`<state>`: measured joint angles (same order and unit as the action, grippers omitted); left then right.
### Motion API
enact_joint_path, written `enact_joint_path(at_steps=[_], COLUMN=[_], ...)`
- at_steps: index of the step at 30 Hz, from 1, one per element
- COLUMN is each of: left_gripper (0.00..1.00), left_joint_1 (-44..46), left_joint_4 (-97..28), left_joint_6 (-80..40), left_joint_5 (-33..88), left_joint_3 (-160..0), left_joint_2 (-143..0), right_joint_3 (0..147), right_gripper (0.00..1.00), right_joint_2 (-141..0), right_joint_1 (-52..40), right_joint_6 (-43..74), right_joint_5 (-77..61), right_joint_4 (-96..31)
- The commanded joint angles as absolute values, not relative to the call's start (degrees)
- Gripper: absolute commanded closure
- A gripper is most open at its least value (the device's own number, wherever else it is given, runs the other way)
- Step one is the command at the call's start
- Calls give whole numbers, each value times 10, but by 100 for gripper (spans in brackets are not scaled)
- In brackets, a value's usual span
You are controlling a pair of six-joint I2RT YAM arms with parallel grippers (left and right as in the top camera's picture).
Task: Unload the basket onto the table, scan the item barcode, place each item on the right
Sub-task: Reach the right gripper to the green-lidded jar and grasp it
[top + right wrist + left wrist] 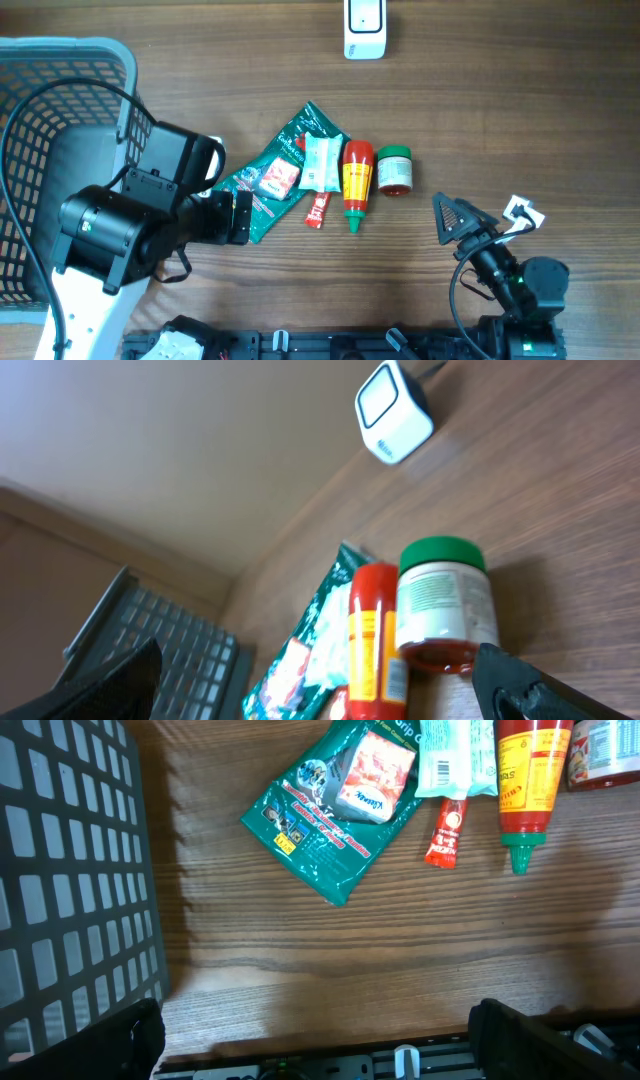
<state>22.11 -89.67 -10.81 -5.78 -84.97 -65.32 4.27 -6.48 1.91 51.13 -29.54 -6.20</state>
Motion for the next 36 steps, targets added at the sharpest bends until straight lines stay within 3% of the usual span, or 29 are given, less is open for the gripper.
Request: enact_joint_path(at_steps=[1,16,24,32,36], left_gripper=[0,0,0,0,0], left_joint_1=[218,218,218,218,218], left_joint_4=[-897,-897,-897,-897,-897], left_joint_6=[-114,-114,-114,-114,-114], left_joint_5=[-47,-47,-47,-47,-47], left_joint_3=[-851,-851,-851,-851,-851], left_joint_2=[-649,-649,-649,-649,-649], right_joint_3=[131,565,588,588,588], right_gripper=[1,0,0,1,1], right_joint_2=[-128,-613,-774,-870,-915], right_joint_1=[17,-3,-46,-180,-217], right_joint_6=[466,234,194,277,284], right_joint_5=[-324,-199,-266,32,60], right_joint_4=[-93,-539,-440,-397,-363])
